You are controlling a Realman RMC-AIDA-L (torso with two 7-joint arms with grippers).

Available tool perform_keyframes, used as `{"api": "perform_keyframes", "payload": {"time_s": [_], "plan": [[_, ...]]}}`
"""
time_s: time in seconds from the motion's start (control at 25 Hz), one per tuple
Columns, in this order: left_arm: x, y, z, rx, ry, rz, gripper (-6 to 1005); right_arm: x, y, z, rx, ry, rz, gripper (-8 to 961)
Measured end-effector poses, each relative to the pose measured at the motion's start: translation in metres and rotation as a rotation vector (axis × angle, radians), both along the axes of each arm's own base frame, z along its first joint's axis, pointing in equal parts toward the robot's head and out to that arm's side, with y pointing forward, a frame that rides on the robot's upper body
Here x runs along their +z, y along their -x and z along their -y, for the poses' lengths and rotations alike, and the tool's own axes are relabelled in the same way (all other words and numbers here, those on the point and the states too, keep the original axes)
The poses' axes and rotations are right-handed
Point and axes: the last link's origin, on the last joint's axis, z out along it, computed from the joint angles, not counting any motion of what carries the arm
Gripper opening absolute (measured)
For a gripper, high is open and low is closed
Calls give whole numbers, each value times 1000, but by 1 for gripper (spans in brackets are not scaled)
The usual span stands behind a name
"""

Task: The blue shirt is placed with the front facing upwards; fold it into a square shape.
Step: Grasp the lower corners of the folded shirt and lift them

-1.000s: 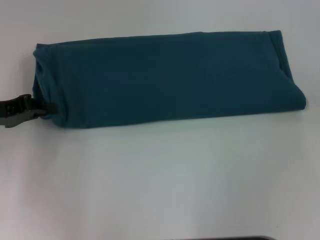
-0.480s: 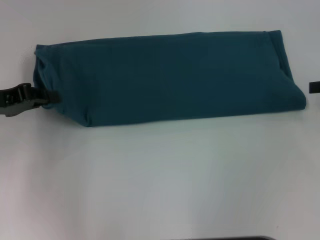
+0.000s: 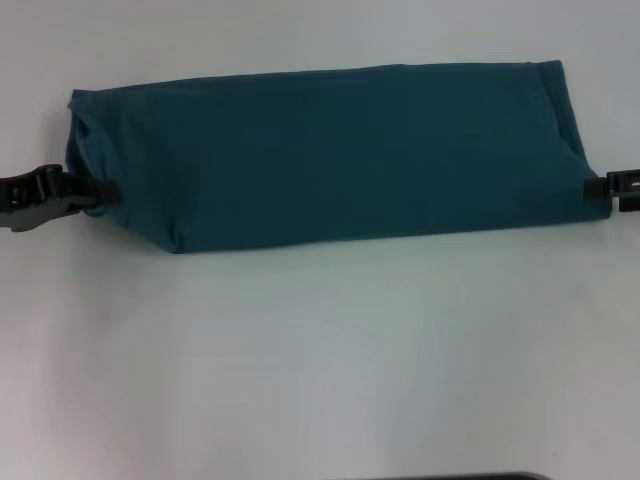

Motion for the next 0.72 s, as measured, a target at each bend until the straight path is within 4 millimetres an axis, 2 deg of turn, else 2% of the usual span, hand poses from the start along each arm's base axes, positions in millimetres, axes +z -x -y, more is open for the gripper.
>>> {"api": "perform_keyframes", "payload": {"time_s": [0.72], "plan": [[2,1,-1,3,-7,-6,21,-23,8,-12,14,7,12,766]]}}
